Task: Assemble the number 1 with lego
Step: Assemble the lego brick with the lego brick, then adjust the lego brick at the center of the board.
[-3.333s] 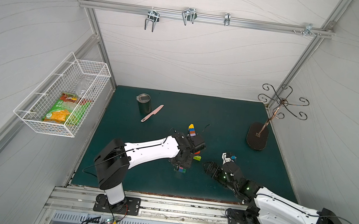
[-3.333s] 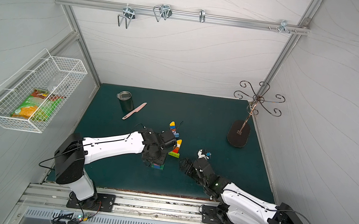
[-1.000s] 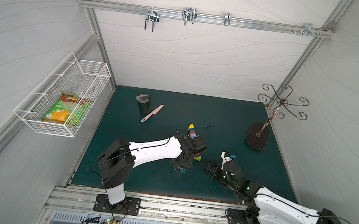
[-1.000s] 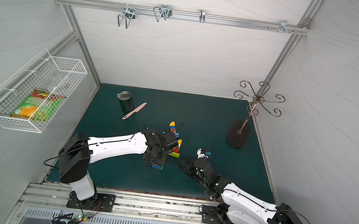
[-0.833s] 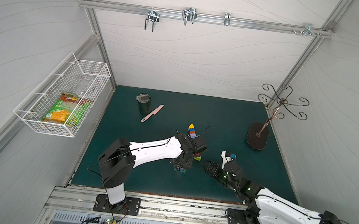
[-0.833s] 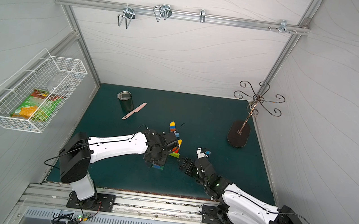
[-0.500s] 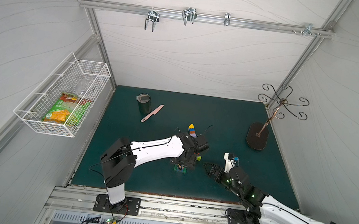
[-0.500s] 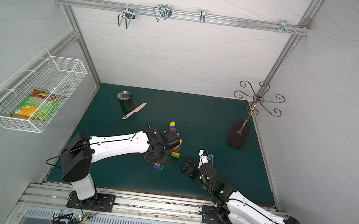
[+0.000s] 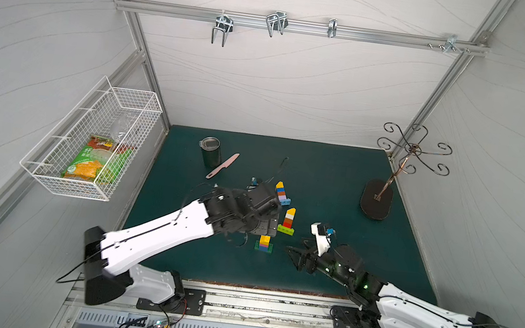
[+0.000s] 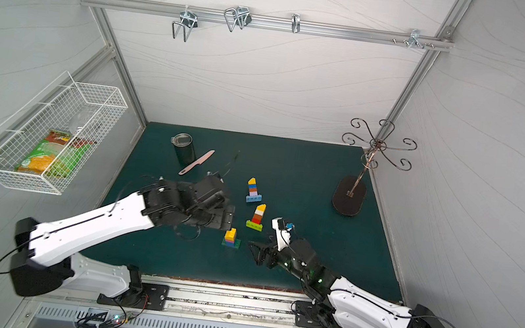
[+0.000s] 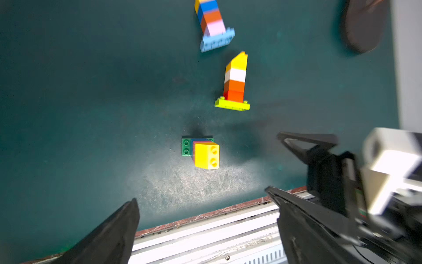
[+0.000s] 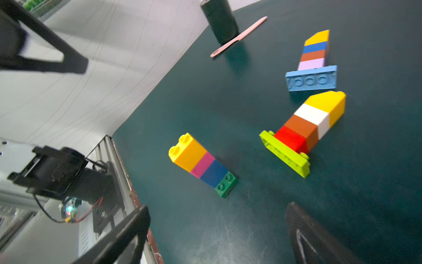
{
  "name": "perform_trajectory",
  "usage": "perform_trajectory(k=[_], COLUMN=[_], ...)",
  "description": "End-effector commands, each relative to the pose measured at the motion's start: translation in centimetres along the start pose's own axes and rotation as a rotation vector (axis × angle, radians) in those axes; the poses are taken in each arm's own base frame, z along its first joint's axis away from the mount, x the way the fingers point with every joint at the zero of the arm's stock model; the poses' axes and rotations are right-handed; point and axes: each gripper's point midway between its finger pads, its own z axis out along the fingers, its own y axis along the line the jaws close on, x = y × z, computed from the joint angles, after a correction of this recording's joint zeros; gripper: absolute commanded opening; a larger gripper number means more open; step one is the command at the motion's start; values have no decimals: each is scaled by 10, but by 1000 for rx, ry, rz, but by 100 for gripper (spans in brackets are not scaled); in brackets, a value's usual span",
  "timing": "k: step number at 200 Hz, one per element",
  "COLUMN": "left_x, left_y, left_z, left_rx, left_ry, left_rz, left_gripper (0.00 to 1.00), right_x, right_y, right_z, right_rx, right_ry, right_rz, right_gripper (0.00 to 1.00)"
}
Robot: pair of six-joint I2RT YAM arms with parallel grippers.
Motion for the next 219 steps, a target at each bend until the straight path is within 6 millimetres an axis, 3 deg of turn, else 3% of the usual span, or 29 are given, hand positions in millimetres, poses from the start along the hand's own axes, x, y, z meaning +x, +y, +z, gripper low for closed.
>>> perform_trajectory(k=[1,34,77,105,120,152,191,219], left_x=[-3,1,3,7,9,13,24,23], left_y=[27,62,79,82,84,90,92,93], left_z=[-18,-38,-53,-52,-50,-44,-35,-43], left_rx=[3,44,75,116,128,125,148,163], left_ry=[-106,-192,-240,-239,-224,-188,-143,-169], left_rz=[-43,-52,-7,-2,0,7,19,21], left_gripper=[100,100,100,100,99,99,99,99], right_x=[-19,-27,-30,-26,-14,10,15,17], right_y=[32,43,46,41,31,29,29,25], right_z=[8,21,33,40,46,55,62,71], right_rx=[-132,-155,-150,-134,-112,-130,-129,-112], right_ry=[-27,31,103,128,184,235,227,243], right_rz=[-161,-279,-411,-481,-495,-553,-608,-627], right_gripper=[93,91,90,90,88,86,87,87])
